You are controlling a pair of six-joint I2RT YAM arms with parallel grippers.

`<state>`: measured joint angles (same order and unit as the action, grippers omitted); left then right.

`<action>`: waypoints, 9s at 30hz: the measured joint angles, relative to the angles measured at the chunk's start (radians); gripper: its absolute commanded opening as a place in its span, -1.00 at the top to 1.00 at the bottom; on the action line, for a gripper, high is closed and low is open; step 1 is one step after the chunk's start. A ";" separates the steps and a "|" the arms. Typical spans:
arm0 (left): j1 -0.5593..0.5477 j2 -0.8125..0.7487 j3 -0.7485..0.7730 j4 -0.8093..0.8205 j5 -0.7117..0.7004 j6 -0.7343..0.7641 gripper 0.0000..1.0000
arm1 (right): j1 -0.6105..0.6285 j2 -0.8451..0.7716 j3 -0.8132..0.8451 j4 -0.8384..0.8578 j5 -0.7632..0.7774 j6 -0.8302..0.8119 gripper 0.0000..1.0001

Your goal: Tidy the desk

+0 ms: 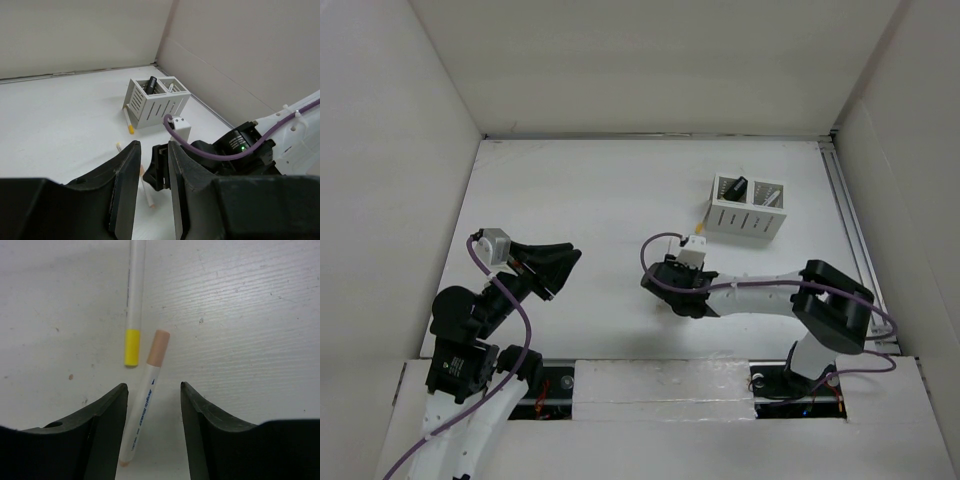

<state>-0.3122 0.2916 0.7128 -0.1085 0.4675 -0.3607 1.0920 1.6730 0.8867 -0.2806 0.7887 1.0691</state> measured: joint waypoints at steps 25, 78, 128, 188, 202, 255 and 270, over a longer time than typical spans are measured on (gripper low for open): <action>0.000 0.000 0.000 0.000 0.001 0.000 0.49 | -0.056 -0.005 -0.018 0.012 -0.035 -0.019 0.29; 0.000 0.000 0.000 0.000 0.003 0.000 0.49 | -0.140 -0.001 -0.045 0.091 -0.101 -0.060 0.20; 0.000 0.000 0.000 0.007 0.009 -0.001 0.48 | -0.421 -0.380 0.146 0.048 0.026 -0.298 1.00; 0.000 0.143 0.000 -0.039 -0.076 0.020 0.48 | -1.452 0.946 1.631 -0.377 -0.647 -0.373 0.05; 0.000 0.089 0.000 -0.043 -0.087 0.023 0.48 | -1.395 0.980 1.608 -0.453 -0.789 -0.408 0.02; 0.000 0.073 0.000 -0.047 -0.101 0.031 0.47 | -1.387 0.830 1.559 -0.344 -0.537 -0.474 -0.42; -0.001 0.088 0.000 -0.055 -0.109 0.042 0.48 | -1.418 0.920 1.564 -0.455 -0.666 -0.575 -0.24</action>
<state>-0.3130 0.3794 0.7132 -0.1631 0.3584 -0.3187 -0.3260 2.5927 2.4512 -0.7361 0.1230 0.4942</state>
